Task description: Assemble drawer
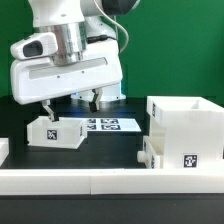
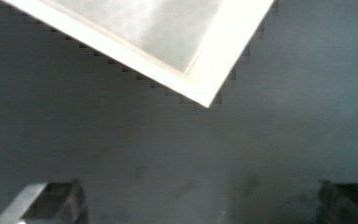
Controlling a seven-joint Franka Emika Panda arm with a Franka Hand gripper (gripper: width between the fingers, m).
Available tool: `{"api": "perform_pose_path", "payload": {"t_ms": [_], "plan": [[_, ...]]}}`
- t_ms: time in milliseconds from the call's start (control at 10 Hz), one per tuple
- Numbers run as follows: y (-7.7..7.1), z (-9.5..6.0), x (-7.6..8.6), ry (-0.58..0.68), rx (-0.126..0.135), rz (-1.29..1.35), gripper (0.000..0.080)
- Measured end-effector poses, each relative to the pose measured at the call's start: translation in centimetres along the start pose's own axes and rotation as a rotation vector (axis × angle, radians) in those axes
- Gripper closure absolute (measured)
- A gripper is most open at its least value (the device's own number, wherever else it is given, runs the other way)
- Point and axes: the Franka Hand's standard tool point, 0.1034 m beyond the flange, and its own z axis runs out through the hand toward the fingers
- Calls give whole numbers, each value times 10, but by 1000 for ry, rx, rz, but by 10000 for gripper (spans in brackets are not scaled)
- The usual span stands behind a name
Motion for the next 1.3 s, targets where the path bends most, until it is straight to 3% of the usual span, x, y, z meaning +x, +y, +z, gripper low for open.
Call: {"api": "perform_pose_path", "payload": {"t_ms": [100, 300, 500, 700, 1200, 1300], "plan": [[-1, 0, 0, 1, 2, 79, 150], [-7, 4, -9, 21, -20, 245, 150], [-28, 11, -18, 3, -28, 471, 150], [-29, 16, -27, 7, -36, 455, 150], [-30, 19, -28, 13, -40, 445, 150], [-27, 27, -40, 16, -49, 442, 150]]}}
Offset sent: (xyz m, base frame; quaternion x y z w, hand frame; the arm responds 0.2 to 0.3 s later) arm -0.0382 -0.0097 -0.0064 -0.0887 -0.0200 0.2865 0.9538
